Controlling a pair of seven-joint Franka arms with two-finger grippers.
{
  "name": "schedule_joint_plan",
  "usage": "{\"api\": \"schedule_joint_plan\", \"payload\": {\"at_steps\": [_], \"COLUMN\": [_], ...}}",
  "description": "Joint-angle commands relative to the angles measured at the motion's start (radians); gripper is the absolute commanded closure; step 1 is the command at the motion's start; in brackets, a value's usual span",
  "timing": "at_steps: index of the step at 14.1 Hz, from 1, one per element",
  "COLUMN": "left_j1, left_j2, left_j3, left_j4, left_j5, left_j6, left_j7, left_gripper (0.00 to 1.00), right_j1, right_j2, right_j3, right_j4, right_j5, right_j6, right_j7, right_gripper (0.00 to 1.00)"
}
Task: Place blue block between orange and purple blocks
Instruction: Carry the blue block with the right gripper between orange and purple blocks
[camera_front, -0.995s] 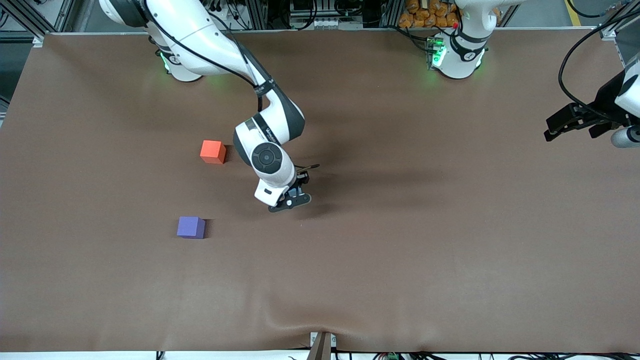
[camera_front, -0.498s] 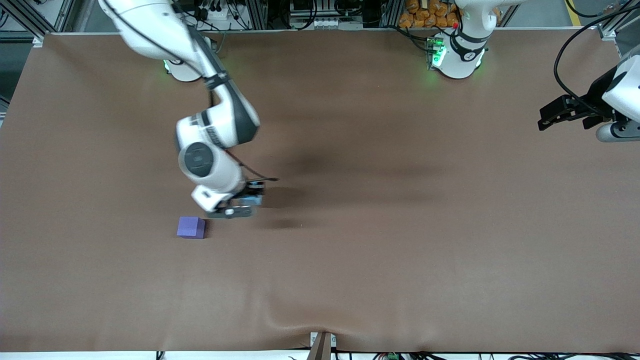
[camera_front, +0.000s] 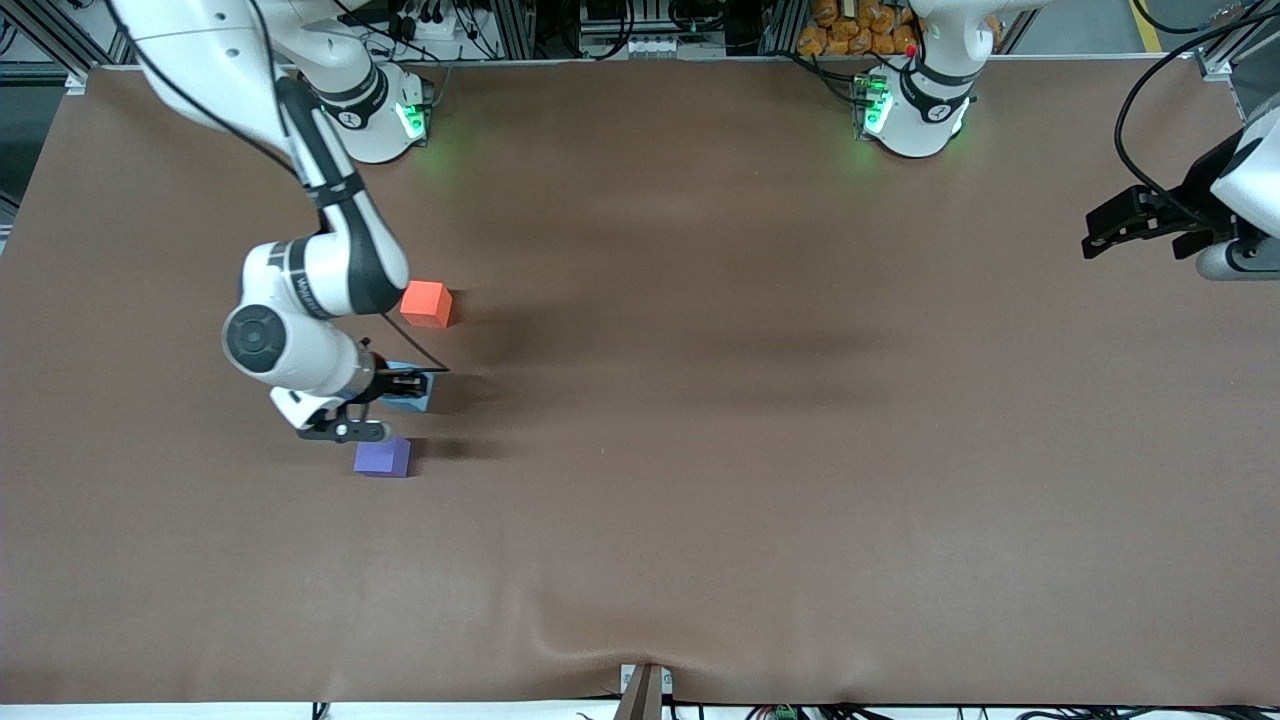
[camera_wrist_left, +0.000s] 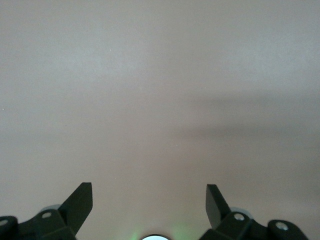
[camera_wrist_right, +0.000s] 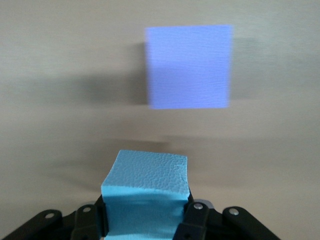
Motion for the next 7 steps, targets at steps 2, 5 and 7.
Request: {"api": "schedule_joint_plan", "payload": {"at_steps": [2, 5, 7], "left_j1": [0.069, 0.101, 0.108], "left_j2": [-0.019, 0.004, 0.007], "left_j3": [-0.003, 0.000, 0.000], "left_j4": [0.013, 0.010, 0.013], "left_j5": [-0.004, -0.009, 0.009], "left_j6": [-0.025, -0.025, -0.018], "left_j7": [0.049, 0.088, 0.094], "left_gripper": [0.00, 0.00, 0.00], "right_j1": [-0.016, -0.014, -0.007], "right_j2": [-0.012, 0.000, 0.011], "right_j3": [0.021, 0.023, 0.023], "right_j4": [-0.055, -0.077, -0.086], "right_j5": [-0.008, -0.008, -0.006], "right_j6": [0.032, 0.032, 0.037], "right_j7": [-0.022, -0.042, -0.042], "right_gripper": [0.78, 0.71, 0.65]}}
